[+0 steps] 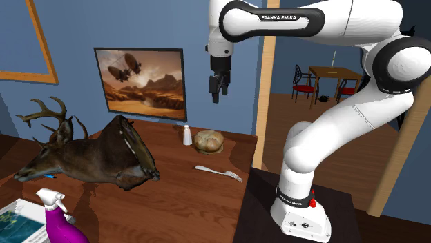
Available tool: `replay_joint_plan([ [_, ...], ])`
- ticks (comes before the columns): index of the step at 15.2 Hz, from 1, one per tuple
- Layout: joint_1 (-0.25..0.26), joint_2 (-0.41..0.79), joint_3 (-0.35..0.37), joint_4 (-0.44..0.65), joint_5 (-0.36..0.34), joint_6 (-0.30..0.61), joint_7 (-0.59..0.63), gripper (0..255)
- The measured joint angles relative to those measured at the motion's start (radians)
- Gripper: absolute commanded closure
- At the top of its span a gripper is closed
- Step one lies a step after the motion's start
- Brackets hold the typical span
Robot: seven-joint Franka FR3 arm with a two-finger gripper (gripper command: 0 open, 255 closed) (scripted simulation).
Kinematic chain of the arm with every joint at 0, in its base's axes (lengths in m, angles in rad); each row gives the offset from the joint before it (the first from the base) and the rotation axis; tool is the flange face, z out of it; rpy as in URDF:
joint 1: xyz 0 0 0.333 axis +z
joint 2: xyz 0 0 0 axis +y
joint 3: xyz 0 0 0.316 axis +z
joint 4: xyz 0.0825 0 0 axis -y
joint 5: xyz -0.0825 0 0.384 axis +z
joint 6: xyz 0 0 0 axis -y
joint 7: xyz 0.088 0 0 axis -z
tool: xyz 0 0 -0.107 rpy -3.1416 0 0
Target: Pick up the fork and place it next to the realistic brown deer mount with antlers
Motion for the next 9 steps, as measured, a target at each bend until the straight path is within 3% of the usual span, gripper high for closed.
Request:
replay_joint_plan([
  [2,0.001,-0.008,0.003,-0.022,-0.001,0.016,0.003,0],
  [9,0.026,-0.089,0.073,-0.278,0.01,0.207,0.072,0],
])
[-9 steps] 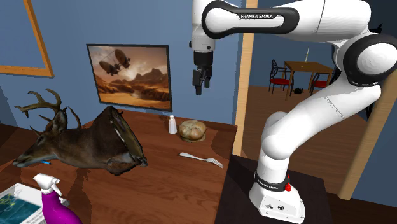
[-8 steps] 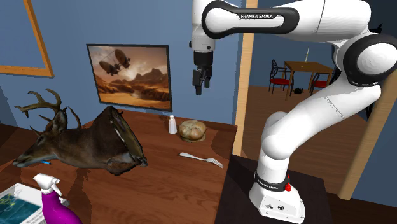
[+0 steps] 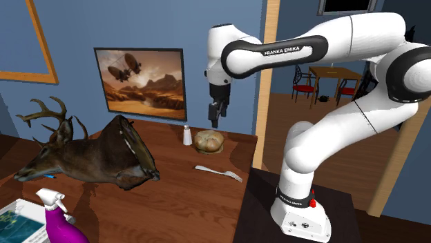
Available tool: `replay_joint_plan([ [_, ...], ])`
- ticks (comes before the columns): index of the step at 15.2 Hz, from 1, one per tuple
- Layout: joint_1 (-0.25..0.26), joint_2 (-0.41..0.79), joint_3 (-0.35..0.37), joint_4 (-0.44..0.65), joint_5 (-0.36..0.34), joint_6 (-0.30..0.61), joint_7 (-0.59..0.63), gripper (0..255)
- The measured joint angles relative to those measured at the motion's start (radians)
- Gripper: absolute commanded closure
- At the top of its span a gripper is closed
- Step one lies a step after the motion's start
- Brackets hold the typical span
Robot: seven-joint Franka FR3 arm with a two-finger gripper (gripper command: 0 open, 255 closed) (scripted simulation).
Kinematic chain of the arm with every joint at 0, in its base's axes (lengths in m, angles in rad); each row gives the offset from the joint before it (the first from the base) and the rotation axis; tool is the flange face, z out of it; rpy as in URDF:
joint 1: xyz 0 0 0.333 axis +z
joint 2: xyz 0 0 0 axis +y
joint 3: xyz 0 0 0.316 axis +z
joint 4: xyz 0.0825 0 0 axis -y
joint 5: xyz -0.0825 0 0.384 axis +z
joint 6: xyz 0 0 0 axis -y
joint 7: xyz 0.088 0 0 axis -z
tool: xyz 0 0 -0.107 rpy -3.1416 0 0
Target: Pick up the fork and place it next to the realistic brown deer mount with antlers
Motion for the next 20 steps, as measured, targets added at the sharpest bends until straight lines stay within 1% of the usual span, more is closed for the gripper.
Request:
replay_joint_plan([
  [3,0.015,-0.011,0.039,-0.096,0.009,0.091,0.038,0],
  [6,0.029,-0.006,0.078,-0.199,0.015,0.203,0.077,0],
  [12,0.052,0.077,0.176,-0.355,0.025,0.449,0.175,0],
  [15,0.047,0.129,0.205,-0.392,0.02,0.54,0.205,0],
  [16,0.045,0.14,0.21,-0.398,0.019,0.558,0.21,0],
  [20,0.019,0.209,0.224,-0.422,0.002,0.653,0.223,0],
])
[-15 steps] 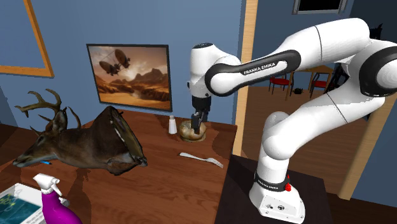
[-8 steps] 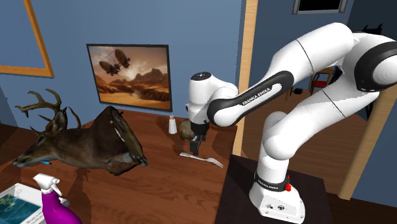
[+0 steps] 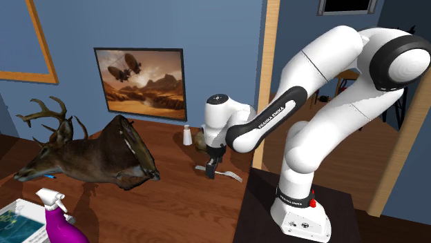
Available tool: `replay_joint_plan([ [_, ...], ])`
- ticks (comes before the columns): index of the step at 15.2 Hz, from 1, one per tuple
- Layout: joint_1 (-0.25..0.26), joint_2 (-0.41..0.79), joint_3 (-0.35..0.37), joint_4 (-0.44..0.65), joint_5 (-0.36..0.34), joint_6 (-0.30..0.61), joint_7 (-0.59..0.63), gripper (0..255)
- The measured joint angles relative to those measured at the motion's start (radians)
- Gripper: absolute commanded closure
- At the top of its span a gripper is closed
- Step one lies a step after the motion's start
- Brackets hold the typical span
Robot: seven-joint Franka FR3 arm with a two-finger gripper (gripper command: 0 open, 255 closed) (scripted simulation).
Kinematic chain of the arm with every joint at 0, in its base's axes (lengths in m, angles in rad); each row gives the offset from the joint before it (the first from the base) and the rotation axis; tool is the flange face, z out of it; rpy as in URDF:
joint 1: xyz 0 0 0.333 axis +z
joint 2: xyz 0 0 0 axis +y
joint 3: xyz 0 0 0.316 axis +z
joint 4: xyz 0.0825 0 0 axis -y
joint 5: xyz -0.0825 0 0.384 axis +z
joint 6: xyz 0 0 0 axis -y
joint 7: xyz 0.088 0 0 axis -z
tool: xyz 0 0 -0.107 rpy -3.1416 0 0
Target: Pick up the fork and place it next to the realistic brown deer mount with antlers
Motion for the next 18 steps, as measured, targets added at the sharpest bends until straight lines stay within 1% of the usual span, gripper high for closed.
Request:
replay_joint_plan([
  [3,-0.01,0.022,0.004,-0.007,-0.007,0.03,0.003,0],
  [7,-0.012,0.027,0.004,-0.007,-0.008,0.036,0.003,0],
  [8,-0.012,0.027,0.004,-0.007,-0.008,0.036,0.004,255],
  [18,-0.012,0.025,0.004,-0.005,-0.009,0.036,0.003,255],
])
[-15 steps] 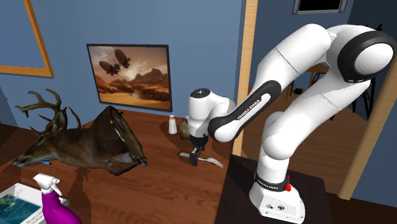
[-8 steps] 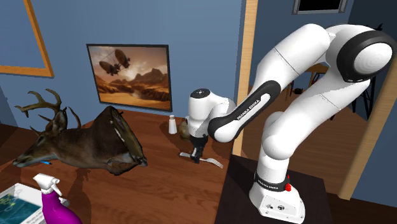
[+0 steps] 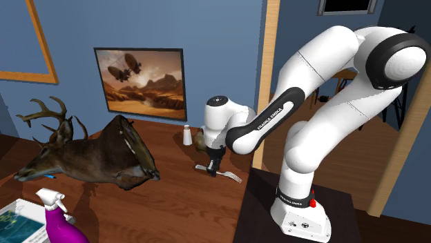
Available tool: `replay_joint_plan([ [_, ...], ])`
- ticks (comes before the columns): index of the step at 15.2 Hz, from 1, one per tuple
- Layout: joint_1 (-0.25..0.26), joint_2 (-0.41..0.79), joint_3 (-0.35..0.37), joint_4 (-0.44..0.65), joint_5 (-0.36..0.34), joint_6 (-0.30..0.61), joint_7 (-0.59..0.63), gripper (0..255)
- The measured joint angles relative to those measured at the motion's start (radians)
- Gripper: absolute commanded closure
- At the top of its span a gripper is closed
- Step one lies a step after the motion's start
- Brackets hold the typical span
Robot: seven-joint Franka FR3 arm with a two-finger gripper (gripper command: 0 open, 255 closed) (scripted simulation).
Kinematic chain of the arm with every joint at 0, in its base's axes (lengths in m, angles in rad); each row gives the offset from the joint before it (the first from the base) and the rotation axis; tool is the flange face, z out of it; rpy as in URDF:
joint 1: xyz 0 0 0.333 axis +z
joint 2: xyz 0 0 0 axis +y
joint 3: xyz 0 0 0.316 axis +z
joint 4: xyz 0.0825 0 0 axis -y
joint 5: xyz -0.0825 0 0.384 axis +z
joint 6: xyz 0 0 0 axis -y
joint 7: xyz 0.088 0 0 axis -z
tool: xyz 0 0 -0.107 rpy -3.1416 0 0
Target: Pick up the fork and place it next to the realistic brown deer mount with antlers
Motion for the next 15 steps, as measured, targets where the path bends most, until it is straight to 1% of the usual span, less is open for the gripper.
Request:
replay_joint_plan([
  [3,0.006,-0.025,-0.01,0.012,0.004,-0.039,-0.012,255],
  [9,0.028,-0.113,-0.035,0.054,0.019,-0.169,-0.039,255],
  [15,0.032,-0.171,-0.058,0.105,0.019,-0.276,-0.066,255],
])
